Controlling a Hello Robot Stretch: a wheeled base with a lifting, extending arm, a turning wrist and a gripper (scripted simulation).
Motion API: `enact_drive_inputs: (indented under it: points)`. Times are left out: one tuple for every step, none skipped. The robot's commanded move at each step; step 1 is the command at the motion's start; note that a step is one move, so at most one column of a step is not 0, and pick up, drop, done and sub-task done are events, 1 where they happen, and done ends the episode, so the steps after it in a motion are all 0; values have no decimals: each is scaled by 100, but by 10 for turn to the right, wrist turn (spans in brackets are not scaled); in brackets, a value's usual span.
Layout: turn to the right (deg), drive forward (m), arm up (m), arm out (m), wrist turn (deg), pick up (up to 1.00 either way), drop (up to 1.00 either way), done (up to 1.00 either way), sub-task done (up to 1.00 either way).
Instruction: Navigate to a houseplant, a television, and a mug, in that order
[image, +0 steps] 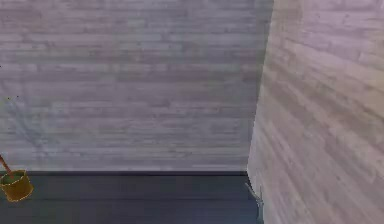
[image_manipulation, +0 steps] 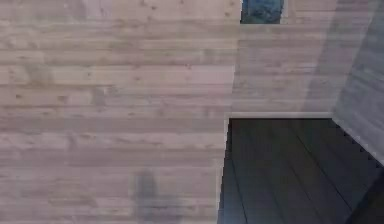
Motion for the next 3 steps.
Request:
enact_drive_inputs:
  points:
    - [-450,0,0,0,0,0,0,0,0]
    - [-420,0,0,0,0,0,0,0,0]
    - [0,5,0,0,0,0,0,0,0]
